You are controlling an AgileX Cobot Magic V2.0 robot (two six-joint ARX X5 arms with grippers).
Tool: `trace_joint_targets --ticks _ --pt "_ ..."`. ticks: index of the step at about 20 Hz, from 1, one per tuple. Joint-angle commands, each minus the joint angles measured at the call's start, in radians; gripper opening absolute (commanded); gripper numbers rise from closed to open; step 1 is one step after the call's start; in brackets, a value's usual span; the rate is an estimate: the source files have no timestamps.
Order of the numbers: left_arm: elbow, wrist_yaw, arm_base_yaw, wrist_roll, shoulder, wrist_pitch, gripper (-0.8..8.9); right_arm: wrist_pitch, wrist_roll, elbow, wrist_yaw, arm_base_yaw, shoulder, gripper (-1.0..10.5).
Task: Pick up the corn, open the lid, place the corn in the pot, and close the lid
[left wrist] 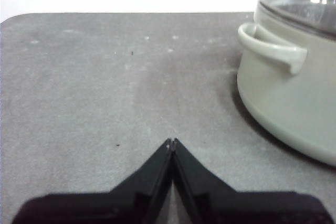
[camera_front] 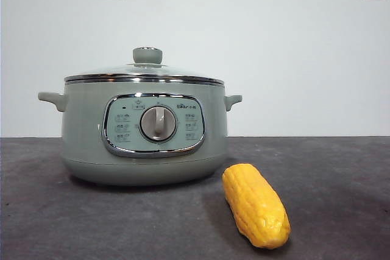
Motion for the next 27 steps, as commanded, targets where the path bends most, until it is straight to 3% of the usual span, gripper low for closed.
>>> trace_joint_targets --ticks 1,9,14,17,22,27 --pt "0.005 0.000 0.003 -0.057 0.001 0.006 -0.04 0.024 0.072 0.016 0.000 -0.001 -0.001 -0.1" --pt "0.105 0.074 0.003 -0.089 0.051 0.005 -0.05 0.013 0.145 0.153 0.000 -0.001 0.030 -0.1" --pt "0.204 0.136 0.003 -0.131 0.126 0.004 -0.05 -0.086 0.150 0.285 -0.006 -0.001 0.112 -0.1" --pt "0.266 0.196 0.003 -0.153 0.177 0.005 -0.04 -0.211 0.150 0.385 -0.047 0.000 0.177 -0.1" --pt "0.340 0.270 0.003 -0.153 0.263 -0.006 -0.03 -0.471 0.152 0.550 -0.188 0.000 0.282 0.0" --pt "0.399 0.391 0.003 -0.189 0.333 -0.080 -0.04 -0.620 0.262 0.649 -0.274 0.000 0.346 0.0"
